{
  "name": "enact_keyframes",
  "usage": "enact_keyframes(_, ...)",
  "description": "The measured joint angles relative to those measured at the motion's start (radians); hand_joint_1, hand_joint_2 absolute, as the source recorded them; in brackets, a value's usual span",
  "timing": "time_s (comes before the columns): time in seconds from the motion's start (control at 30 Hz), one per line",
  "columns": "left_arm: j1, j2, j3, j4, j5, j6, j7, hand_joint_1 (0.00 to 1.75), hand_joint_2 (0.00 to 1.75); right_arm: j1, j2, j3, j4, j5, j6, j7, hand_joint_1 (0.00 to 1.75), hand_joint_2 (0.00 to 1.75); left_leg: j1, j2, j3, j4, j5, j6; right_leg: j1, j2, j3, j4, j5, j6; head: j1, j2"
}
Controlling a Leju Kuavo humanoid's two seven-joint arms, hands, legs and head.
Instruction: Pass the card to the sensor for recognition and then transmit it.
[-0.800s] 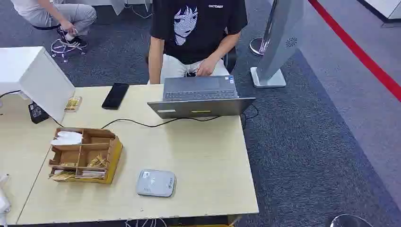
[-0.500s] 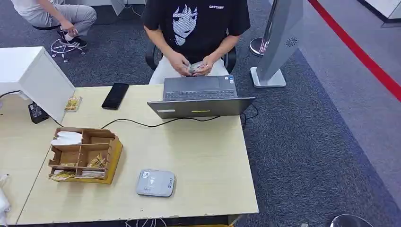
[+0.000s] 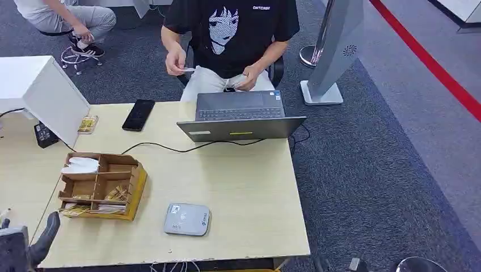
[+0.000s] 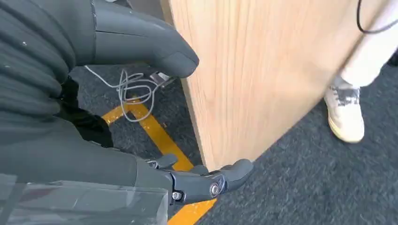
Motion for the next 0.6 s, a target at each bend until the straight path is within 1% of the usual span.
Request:
enact_keyframes(0.13,-0.082,0.021,-0.048,0.042,-0.103,0.016,0.034,0.0,1.75,-0.009,0.005,0.006,0.0,0.014,-0.009,0.005,0.0,1.75,0.0,0.0,0.0,0.0,0.001,0.0,0.0,0.0,0.0,0.0,0.0,0.0,0.0,0.0)
enact_keyframes(0.37,-0.227,0.074,-0.144,0.149,-0.277,0.041,0.096,0.0,1.75,-0.029,0.015,0.028,0.001,0.035,-0.021,0.017,0.0,1.75,0.0,0.0,0.0,0.001,0.001,0.0,0.0,0.001,0.0,0.0,0.001,0.0,0.0,0.0)
enact_keyframes(0.6,-0.365,0.115,-0.226,0.247,-0.447,0.059,0.153,0.0,1.75,-0.045,0.023,0.048,0.004,0.062,-0.032,0.026,0.0,1.75,0.0,0.0,0.0,0.001,0.001,0.0,0.0,0.001,0.0,0.0,0.001,0.0,0.0,0.0)
